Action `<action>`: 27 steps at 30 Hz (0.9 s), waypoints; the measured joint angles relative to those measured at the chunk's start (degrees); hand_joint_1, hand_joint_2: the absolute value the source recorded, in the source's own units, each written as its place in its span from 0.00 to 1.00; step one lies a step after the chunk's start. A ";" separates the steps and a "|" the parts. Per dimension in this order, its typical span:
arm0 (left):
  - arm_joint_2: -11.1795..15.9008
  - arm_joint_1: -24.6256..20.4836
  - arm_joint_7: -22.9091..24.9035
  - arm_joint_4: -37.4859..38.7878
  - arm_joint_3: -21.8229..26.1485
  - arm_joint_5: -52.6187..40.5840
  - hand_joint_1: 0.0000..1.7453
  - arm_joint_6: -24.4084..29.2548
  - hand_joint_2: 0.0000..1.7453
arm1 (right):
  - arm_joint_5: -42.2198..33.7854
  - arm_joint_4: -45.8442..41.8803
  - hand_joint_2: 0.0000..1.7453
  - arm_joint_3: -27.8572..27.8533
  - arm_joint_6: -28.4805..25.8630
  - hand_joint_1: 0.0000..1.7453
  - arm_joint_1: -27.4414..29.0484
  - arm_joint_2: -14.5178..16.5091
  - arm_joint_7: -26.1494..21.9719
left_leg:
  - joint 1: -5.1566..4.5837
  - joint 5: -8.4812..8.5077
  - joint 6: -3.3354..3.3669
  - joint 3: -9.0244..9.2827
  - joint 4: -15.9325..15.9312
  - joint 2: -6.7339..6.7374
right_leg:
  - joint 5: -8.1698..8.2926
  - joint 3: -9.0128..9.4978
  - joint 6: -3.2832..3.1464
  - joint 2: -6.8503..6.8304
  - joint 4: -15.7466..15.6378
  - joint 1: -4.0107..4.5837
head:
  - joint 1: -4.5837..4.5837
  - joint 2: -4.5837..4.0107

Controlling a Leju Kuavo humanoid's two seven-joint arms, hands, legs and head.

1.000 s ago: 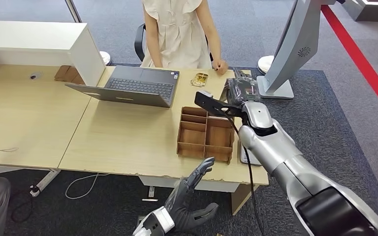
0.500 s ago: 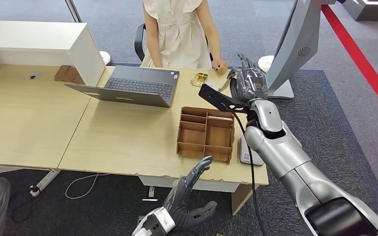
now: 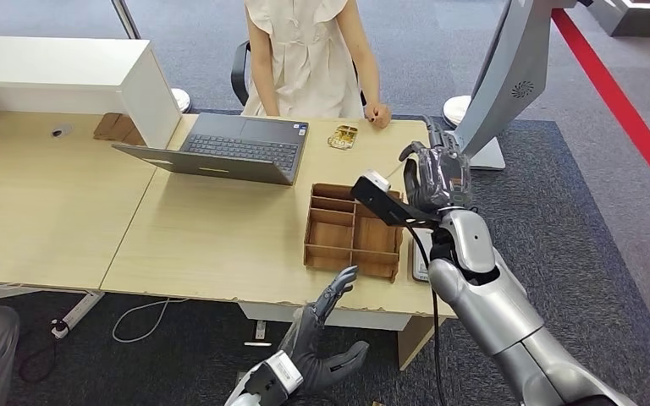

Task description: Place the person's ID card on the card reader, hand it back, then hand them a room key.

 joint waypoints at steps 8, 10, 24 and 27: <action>0.42 -0.65 -0.19 -0.23 -1.72 1.90 0.00 0.71 1.00 | -0.58 1.49 1.00 0.54 7.84 1.00 -7.22 1.65 0.00 | 0.00 0.03 -0.01 -0.02 0.00 0.01 | 0.03 -0.02 -0.04 0.00 0.05 0.01 | 0.01 0.01; 0.47 -0.83 -0.22 -0.23 -2.15 2.17 0.00 0.85 1.00 | -0.48 2.63 1.00 0.88 9.53 1.00 -9.52 2.61 0.00 | 0.00 0.04 -0.02 -0.03 0.00 0.01 | 0.03 -0.03 -0.05 0.00 0.06 0.02 | 0.01 0.01; 0.62 -1.09 -0.27 -0.56 -2.99 2.09 0.00 0.81 1.00 | 1.01 13.70 1.00 4.06 15.99 1.00 -19.06 9.85 0.83 | 0.03 0.04 -0.02 -0.10 0.00 -0.01 | 0.03 -0.08 -0.04 -0.03 0.06 0.01 | 0.01 0.00; 0.62 -1.06 -0.42 -0.57 -2.96 1.92 0.00 -0.05 1.00 | 1.13 15.83 1.00 4.66 16.28 1.00 -19.98 10.62 1.31 | 0.03 0.04 -0.02 -0.10 0.00 -0.01 | 0.03 -0.08 -0.04 -0.03 0.06 0.01 | 0.01 0.00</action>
